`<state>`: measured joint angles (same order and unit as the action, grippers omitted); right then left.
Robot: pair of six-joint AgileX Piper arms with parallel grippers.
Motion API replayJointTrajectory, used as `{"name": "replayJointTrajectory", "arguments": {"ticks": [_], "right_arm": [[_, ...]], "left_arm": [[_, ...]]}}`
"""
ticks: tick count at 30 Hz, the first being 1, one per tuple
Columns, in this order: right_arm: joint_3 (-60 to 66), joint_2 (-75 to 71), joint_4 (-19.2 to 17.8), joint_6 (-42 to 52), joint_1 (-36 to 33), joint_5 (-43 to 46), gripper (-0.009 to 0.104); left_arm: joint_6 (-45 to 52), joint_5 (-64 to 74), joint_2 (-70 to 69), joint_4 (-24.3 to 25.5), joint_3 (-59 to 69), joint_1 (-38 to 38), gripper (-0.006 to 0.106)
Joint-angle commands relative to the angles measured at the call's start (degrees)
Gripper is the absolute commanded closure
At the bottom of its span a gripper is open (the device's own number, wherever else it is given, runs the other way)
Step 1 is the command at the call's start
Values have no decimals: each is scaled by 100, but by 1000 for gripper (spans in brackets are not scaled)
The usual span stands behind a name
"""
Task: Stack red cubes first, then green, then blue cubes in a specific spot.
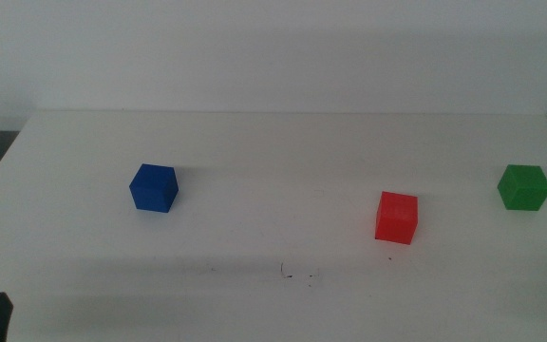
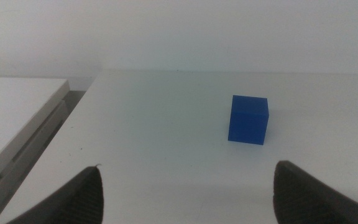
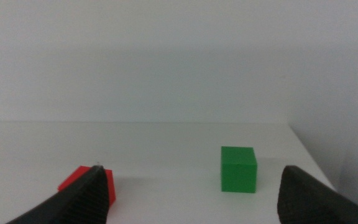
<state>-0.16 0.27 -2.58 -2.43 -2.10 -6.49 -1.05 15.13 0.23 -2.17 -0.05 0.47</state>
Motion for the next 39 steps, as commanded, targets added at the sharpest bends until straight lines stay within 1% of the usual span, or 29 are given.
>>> {"name": "replayJointTrajectory", "arguments": {"ticks": [1, 5, 8, 11, 15, 16, 18, 25, 29, 31, 34, 36, 38, 39], "right_arm": [[16, -27, 22, -193, 18, 6, 2], [-95, -27, 21, -888, 18, -38, 2], [-781, 624, 21, -1190, 18, -593, 2], [-1761, 1507, 21, -1086, 18, -1649, 2], [-3152, 2675, 29, -1011, 18, -3775, 2], [-3426, 2932, 18, -1001, 18, -4192, 2], [-3798, 3342, -26, -1001, 18, -4590, 2], [-4014, 3923, -3, -1086, 18, -4626, 2], [-4014, 3947, 91, -1041, 18, -4666, 2], [-4077, 4129, 216, -827, 18, -4719, 2], [-4372, 4742, 220, -755, 18, -4924, 2], [-4646, 5274, 310, -768, -9, -4969, 2], [-4954, 5908, 477, -768, -193, -4942, 2], [-5112, 6233, 488, -790, -315, -4917, 2]], "left_arm": [[-30, -73, -23, -14, 5, 9, 7], [-30, -73, -23, -14, 5, 9, 7], [-30, -73, -23, -14, 5, 9, 7], [-30, -73, -23, -14, 5, 9, 7], [-30, -73, -23, -14, 5, 9, 7], [-30, -73, -23, -14, 5, 9, 7], [-30, -73, -23, -14, 5, 9, 7], [-30, -73, -23, -14, 5, 9, 7], [-30, -73, -23, -14, 5, 9, 7], [-30, -73, -23, -14, 5, 9, 7], [-30, -73, -23, -14, 5, 9, 7], [-30, -73, -23, -14, 5, 9, 7], [-30, -73, -23, -14, 5, 9, 7], [-30, -73, -23, -14, 5, 9, 7]]}}
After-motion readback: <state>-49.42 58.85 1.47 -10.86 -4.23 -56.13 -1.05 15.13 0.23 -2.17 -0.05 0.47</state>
